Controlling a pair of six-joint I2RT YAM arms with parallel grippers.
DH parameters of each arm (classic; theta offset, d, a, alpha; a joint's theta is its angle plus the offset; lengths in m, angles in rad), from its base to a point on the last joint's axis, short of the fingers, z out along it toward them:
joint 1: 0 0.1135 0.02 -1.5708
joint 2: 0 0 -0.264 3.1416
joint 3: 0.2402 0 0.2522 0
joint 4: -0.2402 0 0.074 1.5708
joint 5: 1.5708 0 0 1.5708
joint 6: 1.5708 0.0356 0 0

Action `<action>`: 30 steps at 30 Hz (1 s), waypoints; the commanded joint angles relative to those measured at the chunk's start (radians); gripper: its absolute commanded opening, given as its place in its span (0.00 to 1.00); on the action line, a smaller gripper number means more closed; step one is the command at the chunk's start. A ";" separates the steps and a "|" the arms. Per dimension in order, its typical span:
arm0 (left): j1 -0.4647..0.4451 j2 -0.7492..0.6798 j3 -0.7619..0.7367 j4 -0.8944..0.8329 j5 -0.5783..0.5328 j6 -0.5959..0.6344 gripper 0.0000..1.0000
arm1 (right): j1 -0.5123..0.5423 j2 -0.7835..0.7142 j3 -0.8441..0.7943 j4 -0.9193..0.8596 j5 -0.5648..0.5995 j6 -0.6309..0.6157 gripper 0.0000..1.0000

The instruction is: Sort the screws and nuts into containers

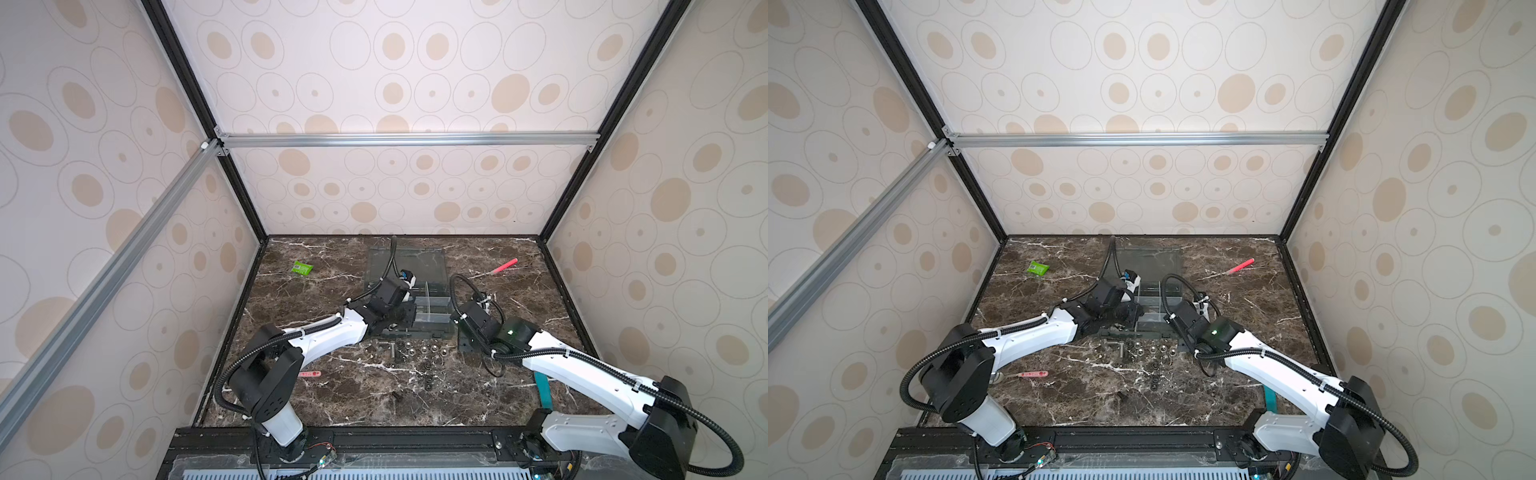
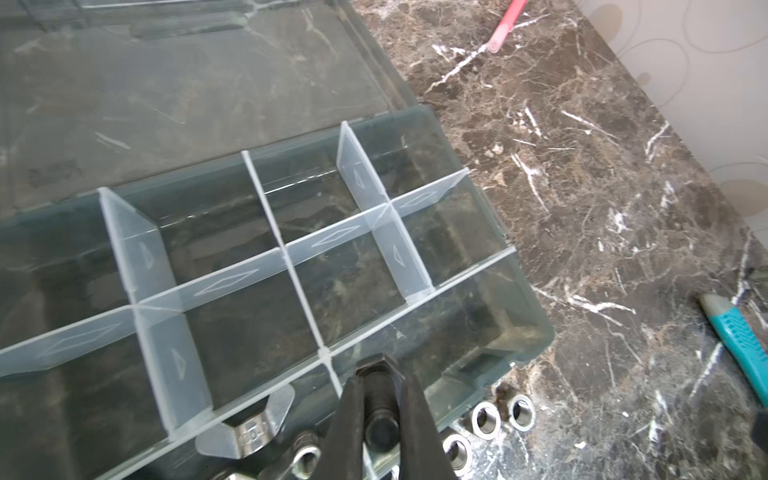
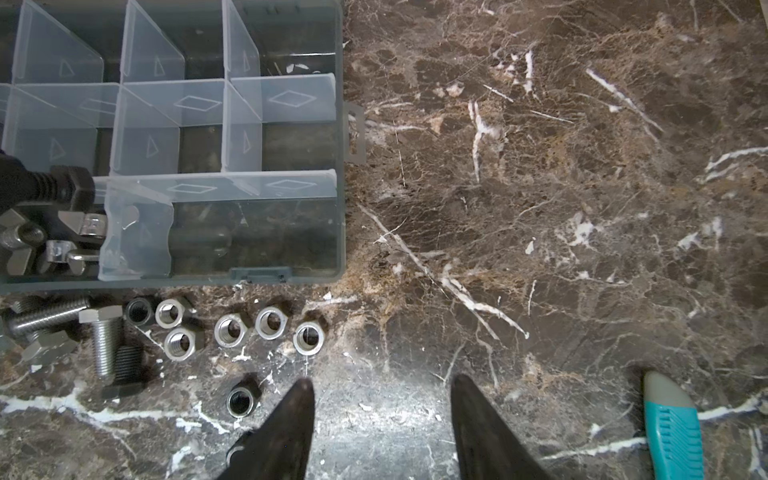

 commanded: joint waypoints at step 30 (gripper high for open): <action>0.013 -0.163 -0.090 0.108 -0.061 -0.116 0.32 | -0.044 0.135 0.082 0.013 -0.163 -0.137 0.58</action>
